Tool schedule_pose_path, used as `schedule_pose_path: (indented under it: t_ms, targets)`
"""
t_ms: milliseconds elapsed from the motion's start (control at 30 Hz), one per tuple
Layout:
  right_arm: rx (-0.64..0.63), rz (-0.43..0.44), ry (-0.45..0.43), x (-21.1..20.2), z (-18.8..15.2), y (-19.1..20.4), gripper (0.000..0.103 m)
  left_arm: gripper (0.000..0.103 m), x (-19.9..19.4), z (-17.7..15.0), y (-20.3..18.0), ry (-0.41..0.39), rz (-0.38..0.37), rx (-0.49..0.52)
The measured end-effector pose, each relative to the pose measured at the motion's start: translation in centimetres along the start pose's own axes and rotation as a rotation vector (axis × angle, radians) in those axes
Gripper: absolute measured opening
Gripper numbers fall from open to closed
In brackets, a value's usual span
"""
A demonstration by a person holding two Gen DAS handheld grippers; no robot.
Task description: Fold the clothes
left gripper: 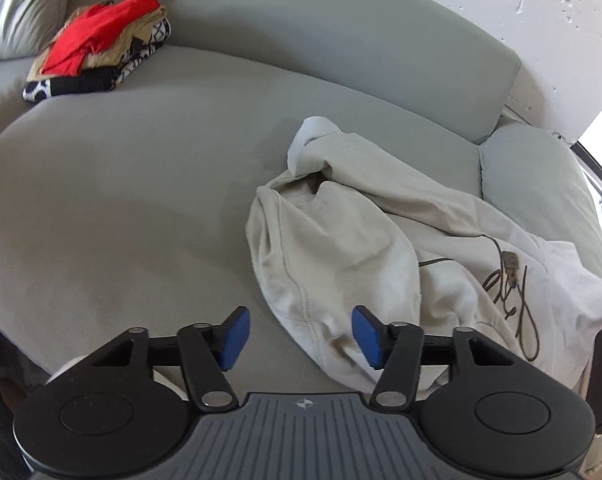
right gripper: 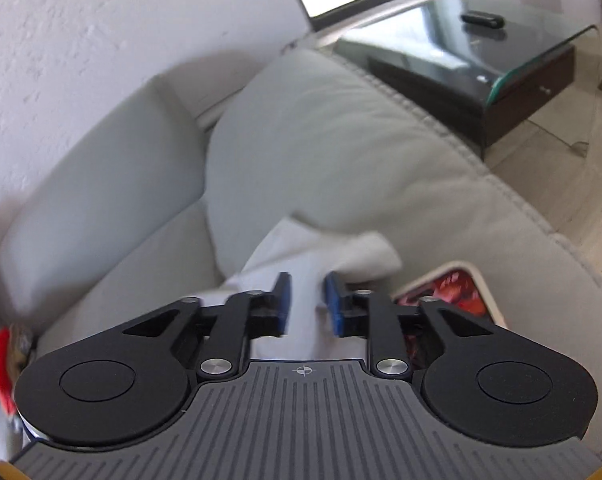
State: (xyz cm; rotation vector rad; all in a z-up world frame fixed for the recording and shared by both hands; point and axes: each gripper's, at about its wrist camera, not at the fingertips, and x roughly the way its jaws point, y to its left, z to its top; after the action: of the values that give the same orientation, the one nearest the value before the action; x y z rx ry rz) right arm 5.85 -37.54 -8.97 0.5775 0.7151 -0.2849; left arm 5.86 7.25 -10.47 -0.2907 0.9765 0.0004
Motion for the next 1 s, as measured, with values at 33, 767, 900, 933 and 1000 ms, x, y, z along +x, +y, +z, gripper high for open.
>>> schedule_pose_path:
  t_ms: [33,767,900,933,1000]
  targets:
    - [-0.019,0.021,0.02,-0.5,-0.7,0.1,0.047,0.045,0.2,0.2,-0.1,0.009,-0.012,-0.009]
    - [-0.027,0.103,0.153,-3.3,-6.1,0.6,0.048,0.003,6.4,2.9,-6.8,0.155,-0.003,0.153]
    - [0.023,0.124,0.162,-3.8,-6.2,-0.4,0.049,0.003,0.5,2.6,-2.2,-0.038,-0.057,0.047]
    - [0.045,0.131,0.17,-3.7,-6.2,-0.8,0.049,0.003,-0.9,2.4,-0.7,-0.079,-0.062,0.008]
    - [0.097,0.143,0.185,-3.5,-6.4,-1.5,0.049,0.003,-3.7,1.9,2.3,-0.156,-0.069,-0.068]
